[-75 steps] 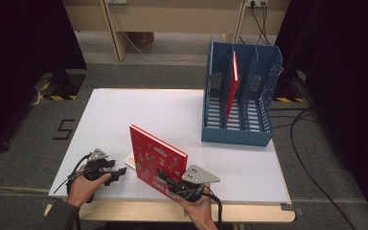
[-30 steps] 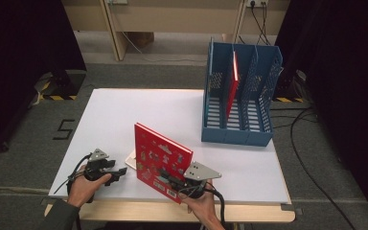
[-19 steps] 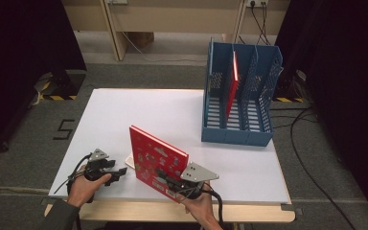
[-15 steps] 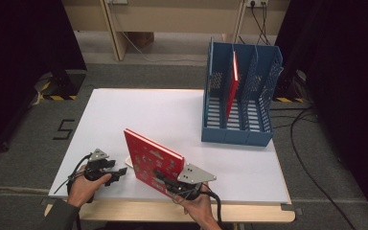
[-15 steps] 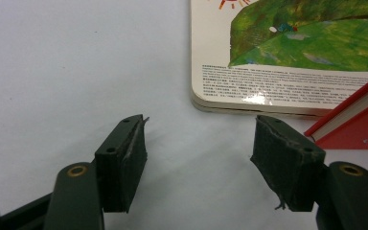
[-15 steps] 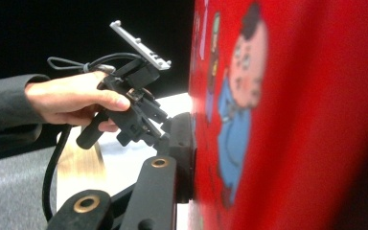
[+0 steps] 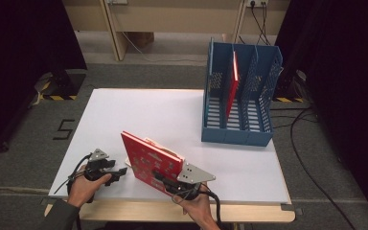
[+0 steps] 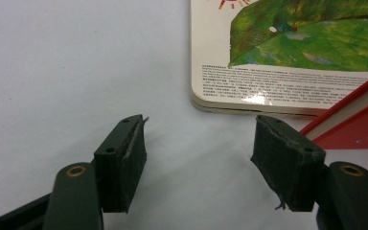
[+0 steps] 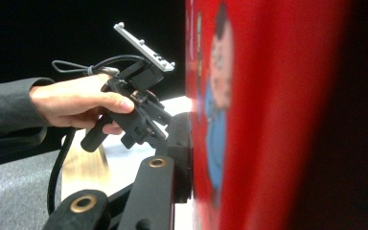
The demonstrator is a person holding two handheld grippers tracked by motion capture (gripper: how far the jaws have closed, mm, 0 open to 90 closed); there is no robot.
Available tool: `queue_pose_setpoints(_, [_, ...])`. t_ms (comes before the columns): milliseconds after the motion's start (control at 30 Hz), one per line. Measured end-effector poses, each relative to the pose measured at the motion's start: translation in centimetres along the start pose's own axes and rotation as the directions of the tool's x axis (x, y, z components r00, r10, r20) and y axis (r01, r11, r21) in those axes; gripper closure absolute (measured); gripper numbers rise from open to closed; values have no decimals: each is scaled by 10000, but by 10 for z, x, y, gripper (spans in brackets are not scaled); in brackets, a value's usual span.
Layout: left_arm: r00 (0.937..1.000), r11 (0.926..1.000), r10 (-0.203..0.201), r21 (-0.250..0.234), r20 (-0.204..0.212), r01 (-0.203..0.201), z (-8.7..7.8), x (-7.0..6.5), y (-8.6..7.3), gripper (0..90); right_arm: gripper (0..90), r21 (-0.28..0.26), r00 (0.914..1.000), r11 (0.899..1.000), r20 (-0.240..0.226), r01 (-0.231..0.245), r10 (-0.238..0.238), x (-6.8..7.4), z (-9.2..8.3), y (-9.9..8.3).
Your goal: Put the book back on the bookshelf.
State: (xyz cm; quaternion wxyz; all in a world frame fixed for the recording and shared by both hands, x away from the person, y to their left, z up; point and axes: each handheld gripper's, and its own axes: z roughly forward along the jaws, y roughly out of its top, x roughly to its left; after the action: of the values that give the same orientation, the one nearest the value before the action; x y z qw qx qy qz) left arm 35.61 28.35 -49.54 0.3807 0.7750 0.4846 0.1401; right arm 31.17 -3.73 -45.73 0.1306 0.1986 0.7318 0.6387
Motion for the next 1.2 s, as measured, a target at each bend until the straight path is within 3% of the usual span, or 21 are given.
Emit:
queue_pose_setpoints(233, [10000, 10000, -14, 1, -6, 14, 0, 0, 0, 347, 729, -34, 9998, 9999, 122, -137, 137, -1, 2, -1])
queue_pose_setpoints(633, [10000, 10000, -1, 23, 33, 1, 0, 0, 0, 347, 797, 77, 9991, 9991, -28, -427, 427, 0, 2, 3])
queue_pose_setpoints(733, [10000, 10000, -5, 34, 63, 4, 0, 1, 0, 347, 799, 45, 9979, 9983, -297, -583, 584, -2, 0, 8])
queue_pose_setpoints(967, [10000, 10000, 2, 22, 32, -2, 0, 0, 0, 348, 799, -239, 9960, 9965, -399, -804, 794, -4, -8, 18])
queue_pose_setpoints(1200, [10000, 10000, 30, 24, 36, -30, 0, 1, 0, 348, 799, -545, 9969, 9954, 1, -786, 788, -9, -25, 35])
